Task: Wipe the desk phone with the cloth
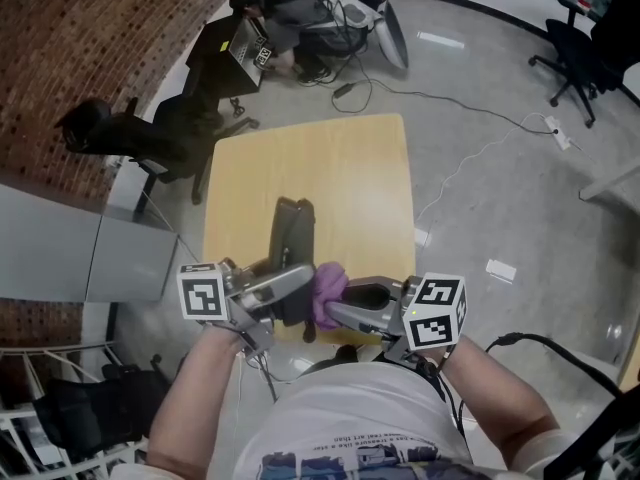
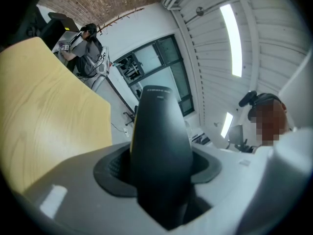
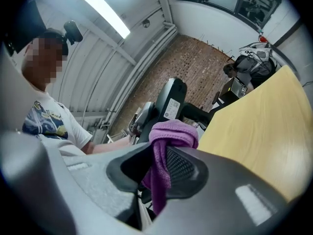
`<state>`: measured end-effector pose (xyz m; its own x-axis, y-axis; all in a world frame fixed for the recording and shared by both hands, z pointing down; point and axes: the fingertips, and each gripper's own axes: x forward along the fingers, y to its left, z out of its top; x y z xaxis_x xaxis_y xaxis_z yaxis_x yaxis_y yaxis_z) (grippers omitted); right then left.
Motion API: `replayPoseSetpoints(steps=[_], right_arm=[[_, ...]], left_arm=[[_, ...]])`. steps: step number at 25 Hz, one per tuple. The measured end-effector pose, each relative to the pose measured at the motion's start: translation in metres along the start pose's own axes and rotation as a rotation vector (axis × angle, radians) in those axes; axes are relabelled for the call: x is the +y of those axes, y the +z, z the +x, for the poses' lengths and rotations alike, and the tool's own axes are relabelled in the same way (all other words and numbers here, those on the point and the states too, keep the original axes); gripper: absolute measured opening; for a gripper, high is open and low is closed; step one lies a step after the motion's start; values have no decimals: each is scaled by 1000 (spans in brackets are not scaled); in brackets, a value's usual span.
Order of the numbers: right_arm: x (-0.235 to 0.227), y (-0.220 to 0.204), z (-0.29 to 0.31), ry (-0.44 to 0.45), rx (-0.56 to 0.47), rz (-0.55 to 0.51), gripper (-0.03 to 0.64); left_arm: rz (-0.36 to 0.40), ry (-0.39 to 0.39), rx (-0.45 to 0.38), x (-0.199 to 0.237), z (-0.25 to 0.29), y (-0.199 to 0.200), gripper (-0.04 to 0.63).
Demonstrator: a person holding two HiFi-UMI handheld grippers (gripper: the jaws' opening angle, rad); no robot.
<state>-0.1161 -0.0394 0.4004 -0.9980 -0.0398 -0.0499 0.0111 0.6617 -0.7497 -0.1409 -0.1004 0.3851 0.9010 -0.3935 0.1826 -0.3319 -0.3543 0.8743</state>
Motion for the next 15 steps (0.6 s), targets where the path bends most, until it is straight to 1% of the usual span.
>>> replayPoseSetpoints(steps=[2,3,6,8,10,12,14,15], right_arm=[[2,1,-4,-12,20,-39,92],[1,6,-7,-27,14,-61,92],[-2,40,-20,-76,-60,-107,92],[0,66,-28,-92,-122,-126,92],[4,86,-33,-93,-174,-135,92],[9,96,-33,-80,-202,-132,92],[15,94,-27,-62,-199,-122,92],[17,89,-24,-53,-191,-113,92]], left_arm=[[1,4,0,2,1,1,287],[-3,2,-1,2,2,2,287],[-39,-24,-16,1,5,3,287],[-26,1,-15,7,3,4,287],[-13,28,-15,12,2,5,287],[-40,21,-32,14,4,6,287],[-79,-2,-55,13,5,8,287],[-84,-6,-60,13,5,8,287]])
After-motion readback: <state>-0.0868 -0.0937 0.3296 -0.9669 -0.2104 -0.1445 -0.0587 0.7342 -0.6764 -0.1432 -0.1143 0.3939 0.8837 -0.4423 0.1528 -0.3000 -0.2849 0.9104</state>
